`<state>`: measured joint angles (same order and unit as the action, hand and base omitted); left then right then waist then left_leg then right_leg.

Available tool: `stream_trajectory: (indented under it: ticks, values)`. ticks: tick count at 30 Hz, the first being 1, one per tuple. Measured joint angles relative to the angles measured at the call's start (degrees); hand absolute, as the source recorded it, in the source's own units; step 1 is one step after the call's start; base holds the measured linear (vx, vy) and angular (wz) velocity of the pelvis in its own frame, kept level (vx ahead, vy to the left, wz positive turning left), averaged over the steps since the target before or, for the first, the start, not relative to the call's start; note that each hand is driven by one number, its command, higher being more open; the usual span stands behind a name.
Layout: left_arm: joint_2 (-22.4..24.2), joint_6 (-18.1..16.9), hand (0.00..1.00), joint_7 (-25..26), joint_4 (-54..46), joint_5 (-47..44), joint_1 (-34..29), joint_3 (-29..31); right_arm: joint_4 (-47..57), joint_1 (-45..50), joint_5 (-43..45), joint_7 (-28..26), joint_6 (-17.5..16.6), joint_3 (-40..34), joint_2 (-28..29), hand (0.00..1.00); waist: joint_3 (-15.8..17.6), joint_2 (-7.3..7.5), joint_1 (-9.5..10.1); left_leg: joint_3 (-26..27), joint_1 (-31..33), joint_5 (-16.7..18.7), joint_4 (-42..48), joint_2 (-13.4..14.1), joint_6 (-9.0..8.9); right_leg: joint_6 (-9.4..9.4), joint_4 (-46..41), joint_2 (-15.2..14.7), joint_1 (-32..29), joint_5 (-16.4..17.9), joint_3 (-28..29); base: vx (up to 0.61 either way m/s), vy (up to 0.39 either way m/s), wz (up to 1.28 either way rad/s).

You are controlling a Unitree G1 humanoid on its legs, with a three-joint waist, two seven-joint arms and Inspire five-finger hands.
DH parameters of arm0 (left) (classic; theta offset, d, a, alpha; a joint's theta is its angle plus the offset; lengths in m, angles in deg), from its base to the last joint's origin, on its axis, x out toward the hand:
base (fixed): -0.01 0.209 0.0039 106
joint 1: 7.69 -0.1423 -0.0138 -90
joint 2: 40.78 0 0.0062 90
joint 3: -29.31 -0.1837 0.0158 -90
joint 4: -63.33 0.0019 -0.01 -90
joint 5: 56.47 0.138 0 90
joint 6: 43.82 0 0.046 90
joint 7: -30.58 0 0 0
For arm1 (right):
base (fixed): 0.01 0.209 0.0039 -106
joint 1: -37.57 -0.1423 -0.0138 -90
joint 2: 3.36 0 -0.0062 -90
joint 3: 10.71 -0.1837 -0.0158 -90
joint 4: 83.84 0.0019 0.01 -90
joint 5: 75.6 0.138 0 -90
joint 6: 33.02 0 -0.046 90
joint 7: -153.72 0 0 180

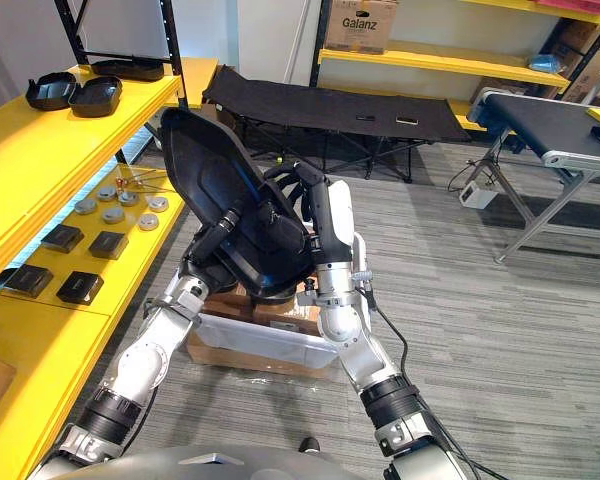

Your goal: Walk over and take three plastic housings, then place them on the shelf

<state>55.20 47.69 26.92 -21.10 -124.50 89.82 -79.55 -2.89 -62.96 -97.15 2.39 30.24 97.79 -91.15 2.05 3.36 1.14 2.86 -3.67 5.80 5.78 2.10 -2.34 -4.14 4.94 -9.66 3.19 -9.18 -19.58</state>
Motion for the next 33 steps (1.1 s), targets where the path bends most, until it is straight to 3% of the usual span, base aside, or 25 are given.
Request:
stream_trajectory:
  ticks: [1,9,14,17,21,24,25,29,33]
  values:
    - [-0.05,-0.01,0.00,-0.33,0.48,-0.78,0.06,-0.22,0.03,0.30,-0.09,0.37,-0.01,0.07,-0.01,1.00,-0.03,0.05,0.01,0.00,-0.02,0.00,0.00,0.00,0.01,0.00,0.00,0.00,0.02,-0.01,0.00,0.00,0.000,0.00]
    - [0.74,-0.52,0.00,-1.00,1.14,-3.90,0.52,0.18,2.88,3.82,-0.03,1.93,-1.71,1.01,0.20,1.00,-0.07,0.28,-0.02,0.27,0.04,0.05,0.20,0.11,-0.12,0.48,-0.01,0.23,-0.15,0.15,0.15,0.00,0.001,-0.01]
    - [2.42,-1.66,0.00,-1.02,-1.74,-0.97,0.51,2.51,2.80,6.08,2.48,1.20,-1.04,0.50,0.91,1.00,-0.07,0.29,0.09,0.27,0.09,0.09,0.14,0.62,-0.43,1.16,-0.02,0.82,-0.26,0.68,0.04,0.00,0.000,0.00]
    - [4.17,-3.75,0.00,-0.53,-4.50,7.25,0.44,4.06,2.76,7.48,5.09,-0.46,-0.44,-0.92,2.76,1.00,-0.06,0.27,0.08,0.21,0.08,0.16,0.07,0.88,-0.55,1.16,-0.02,0.95,-0.28,0.74,-0.07,0.00,0.000,0.00]
    - [7.20,-9.67,0.00,3.03,-8.66,21.05,-2.60,5.96,2.60,9.82,7.83,-3.05,-0.12,-4.41,5.09,1.00,0.01,0.15,-0.03,0.32,0.06,0.16,-0.20,0.91,-0.56,1.02,-0.02,1.00,-0.47,0.69,-0.03,0.00,0.001,-0.01]
    - [9.04,-14.20,0.00,8.19,-9.50,31.25,-5.48,11.15,2.45,11.73,11.17,-6.26,-0.09,-7.37,6.85,1.00,0.09,0.01,-0.15,0.67,0.02,0.17,-0.44,1.05,-0.57,1.00,-0.02,1.17,-0.72,0.69,0.34,0.00,-0.002,-0.06]
    - [9.14,-16.30,0.00,12.18,-9.66,37.17,-6.92,13.81,2.41,13.07,12.72,-8.04,-0.04,-8.37,7.22,1.00,0.10,-0.01,-0.12,0.75,-0.04,0.19,-0.61,1.15,-0.61,1.03,-0.02,1.53,-0.78,0.73,0.42,-0.01,-0.012,-0.04]
    - [9.45,-20.46,0.00,21.69,-10.83,49.08,-10.46,21.15,2.41,16.89,22.09,-14.86,0.06,-11.12,7.56,1.00,0.20,-0.15,0.17,1.29,-0.06,0.29,-0.87,1.39,-0.76,1.07,-0.01,1.79,-1.12,0.75,0.96,0.00,0.004,-0.06]
    - [9.43,-21.08,0.00,25.97,-13.29,56.56,-13.47,23.16,2.44,19.06,25.29,-19.77,1.06,-12.42,7.75,1.00,0.28,-0.28,0.20,1.60,-0.06,0.43,-0.90,1.39,-0.89,1.06,-0.01,1.83,-1.31,0.74,1.27,0.00,0.012,-0.04]
